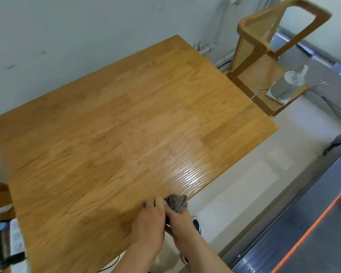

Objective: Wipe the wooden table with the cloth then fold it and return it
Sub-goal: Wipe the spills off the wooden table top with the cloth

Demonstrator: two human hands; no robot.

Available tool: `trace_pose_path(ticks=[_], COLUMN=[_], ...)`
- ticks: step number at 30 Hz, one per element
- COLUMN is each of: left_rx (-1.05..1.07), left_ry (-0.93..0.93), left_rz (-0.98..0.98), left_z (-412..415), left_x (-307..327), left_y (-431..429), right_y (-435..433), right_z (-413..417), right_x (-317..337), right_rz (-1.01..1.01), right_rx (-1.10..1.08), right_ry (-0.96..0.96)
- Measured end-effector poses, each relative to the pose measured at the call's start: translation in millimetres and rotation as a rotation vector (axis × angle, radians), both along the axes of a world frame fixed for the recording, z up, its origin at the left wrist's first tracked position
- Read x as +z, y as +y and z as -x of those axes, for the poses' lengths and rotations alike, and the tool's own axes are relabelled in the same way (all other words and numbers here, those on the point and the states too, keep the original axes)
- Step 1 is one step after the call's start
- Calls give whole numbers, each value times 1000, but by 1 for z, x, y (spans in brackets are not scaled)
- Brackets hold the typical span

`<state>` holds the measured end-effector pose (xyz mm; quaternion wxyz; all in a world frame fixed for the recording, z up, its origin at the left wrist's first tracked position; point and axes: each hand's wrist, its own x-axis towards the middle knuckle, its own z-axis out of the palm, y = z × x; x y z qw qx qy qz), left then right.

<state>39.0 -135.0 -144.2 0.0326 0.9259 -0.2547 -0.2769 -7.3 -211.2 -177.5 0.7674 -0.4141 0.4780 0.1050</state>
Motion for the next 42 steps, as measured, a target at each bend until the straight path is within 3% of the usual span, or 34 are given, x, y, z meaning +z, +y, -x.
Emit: trace_pose_path(ticks=[4,10,20,24,26,30,33,35,38,42], left_rx=[-29,-146,-259,-385,-440,-476,-402,-378,-285,-91], left_ry=[-19,-15,-122,-179,-76,-122,-66,22,54,32], left_rz=[5,-74,73,105,2,83,264,249,207,243], left_z=[-4,-11,-22,-26,-29,-32,-40,-49,-60,-90], left_x=[-3,0,-16,-26,-18,-28,-23,-20,-14,-10], left_y=[-75,-155,-265,-319,-345,-387,-420,-435,-445,-450], right_y=[-72,-161,-287,-335,-356,-402,-433,-449,-455,-457], right_z=[-5,-8,-36,-52,-58,-70,-77,-87,-107,-146], right_x=[3,11,19,7,-2,0,27,39,44,35], right_rz=[76,-6,31,151,263,495,546,557,539,471], right_rx=[-16,-99,-254,-428,-471,-275,98,240,287,171], right_ry=[-17,20,190,250,257,250,303,334,303,138])
